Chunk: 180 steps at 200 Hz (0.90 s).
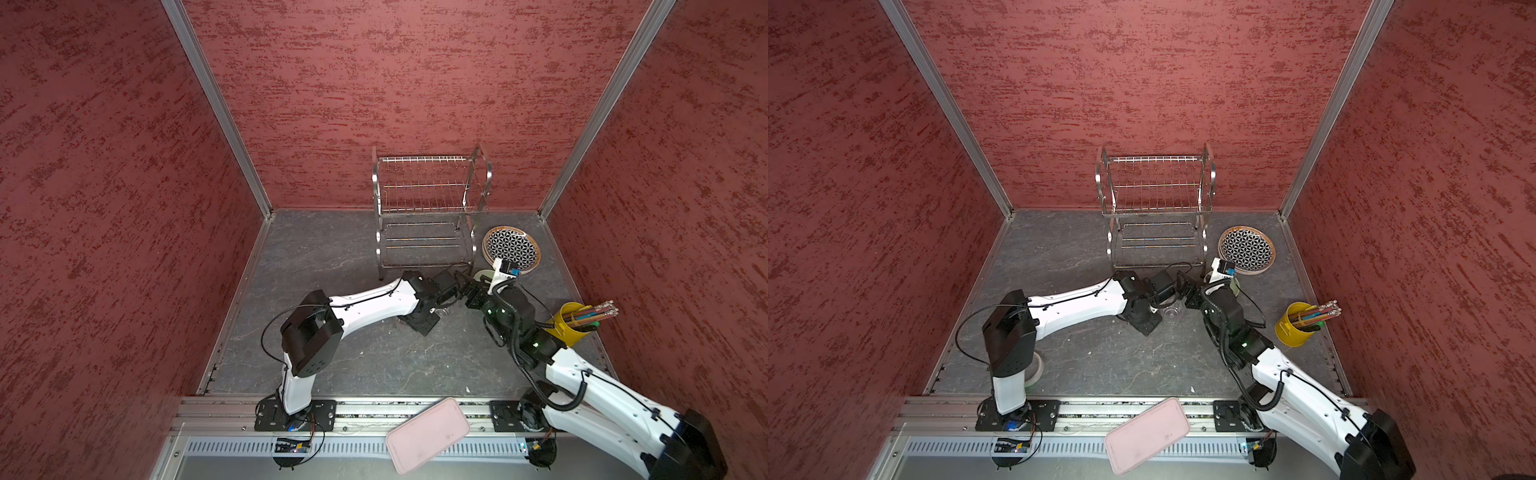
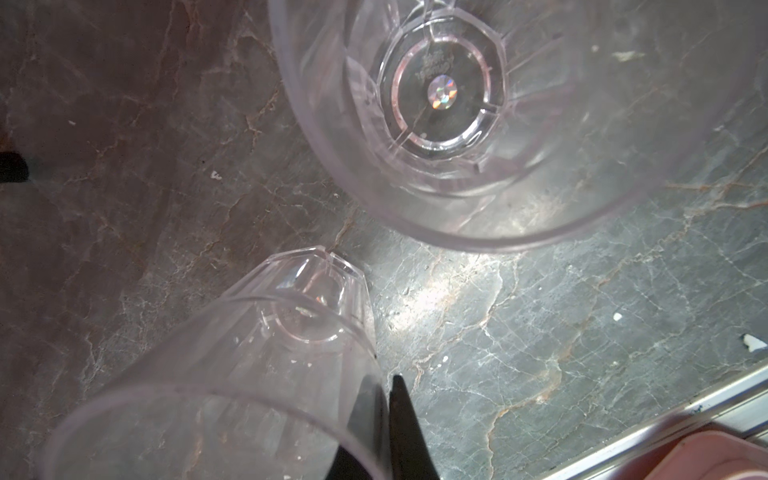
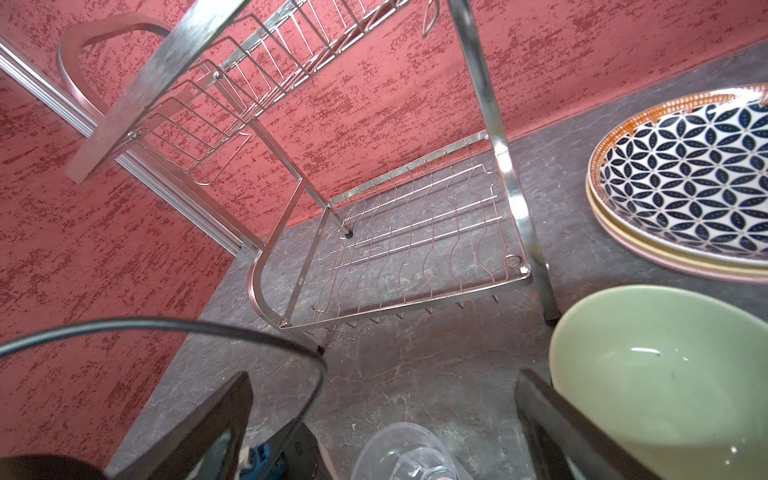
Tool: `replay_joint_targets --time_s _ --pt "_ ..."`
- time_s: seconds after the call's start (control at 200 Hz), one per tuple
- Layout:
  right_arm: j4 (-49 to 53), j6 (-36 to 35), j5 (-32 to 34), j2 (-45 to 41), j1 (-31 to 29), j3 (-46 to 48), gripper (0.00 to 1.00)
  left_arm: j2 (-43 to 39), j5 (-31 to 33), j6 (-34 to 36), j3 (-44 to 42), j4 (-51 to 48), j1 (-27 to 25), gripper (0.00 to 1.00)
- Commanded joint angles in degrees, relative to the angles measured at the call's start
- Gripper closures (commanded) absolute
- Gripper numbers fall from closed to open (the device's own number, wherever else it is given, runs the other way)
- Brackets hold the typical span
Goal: Unload the mixed dishes from the dish rack
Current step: 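Lower the clear cup beside the other cup with the left gripper and open it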
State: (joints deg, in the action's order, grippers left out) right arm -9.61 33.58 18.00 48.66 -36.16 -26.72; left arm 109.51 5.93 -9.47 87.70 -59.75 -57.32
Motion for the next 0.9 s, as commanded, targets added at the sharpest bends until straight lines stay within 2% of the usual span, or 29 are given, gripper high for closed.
replay_joint_targets --time_s 0.0,0.506,0.897 --pt "-0.38 -0.18 -0.25 -1.77 0.30 0.78 0.01 0.48 -1.59 0.87 1.07 2.08 1.27 1.00" --pt "-0.71 0.60 2.45 -8.97 0.49 3.59 0.01 1.13 -4.18 1.27 0.89 3.76 3.54 1.00" --pt "1.08 0.42 3.26 -8.78 0.48 3.35 0.01 2.63 -5.49 1.66 1.60 3.41 4.85 1.00"
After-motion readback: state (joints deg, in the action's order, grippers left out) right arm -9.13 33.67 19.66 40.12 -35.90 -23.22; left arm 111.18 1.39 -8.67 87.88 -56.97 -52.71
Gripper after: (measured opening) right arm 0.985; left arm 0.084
